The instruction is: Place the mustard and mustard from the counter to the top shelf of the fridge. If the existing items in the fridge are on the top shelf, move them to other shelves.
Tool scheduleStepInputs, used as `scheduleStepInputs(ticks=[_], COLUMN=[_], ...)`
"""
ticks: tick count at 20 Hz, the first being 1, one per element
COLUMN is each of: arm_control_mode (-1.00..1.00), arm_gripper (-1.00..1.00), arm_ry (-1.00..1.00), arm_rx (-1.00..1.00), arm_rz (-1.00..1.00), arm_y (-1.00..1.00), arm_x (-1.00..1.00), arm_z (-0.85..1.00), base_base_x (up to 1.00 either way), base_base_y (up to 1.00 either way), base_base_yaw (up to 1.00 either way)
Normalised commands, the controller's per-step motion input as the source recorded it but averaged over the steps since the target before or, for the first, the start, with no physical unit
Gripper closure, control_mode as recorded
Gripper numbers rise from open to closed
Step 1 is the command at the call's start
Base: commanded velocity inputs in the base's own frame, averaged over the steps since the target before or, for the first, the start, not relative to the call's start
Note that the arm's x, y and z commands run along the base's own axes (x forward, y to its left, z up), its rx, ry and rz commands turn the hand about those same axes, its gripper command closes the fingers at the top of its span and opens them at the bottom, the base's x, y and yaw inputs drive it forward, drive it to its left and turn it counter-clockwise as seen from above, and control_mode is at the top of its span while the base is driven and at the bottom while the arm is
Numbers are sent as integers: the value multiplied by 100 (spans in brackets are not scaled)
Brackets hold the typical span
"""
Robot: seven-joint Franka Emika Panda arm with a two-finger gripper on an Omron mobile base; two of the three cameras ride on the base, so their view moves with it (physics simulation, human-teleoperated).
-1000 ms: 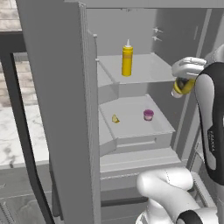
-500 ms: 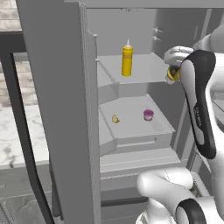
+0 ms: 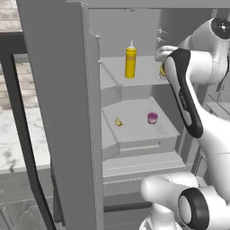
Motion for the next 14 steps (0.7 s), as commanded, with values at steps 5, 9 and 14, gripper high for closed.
scheduleStepInputs(ticks=[5,9,14], arm_control_mode=[-100,-100,-100], arm_gripper=[100,100,100], arm_ry=[0,0,0], arm_rx=[-3,0,0], arm_rz=[0,0,0], arm_y=[0,0,0], arm_x=[77,70,67], arm_z=[-31,-17,-18], base_base_x=[0,0,0], base_base_y=[0,0,0], base_base_yaw=[0,0,0])
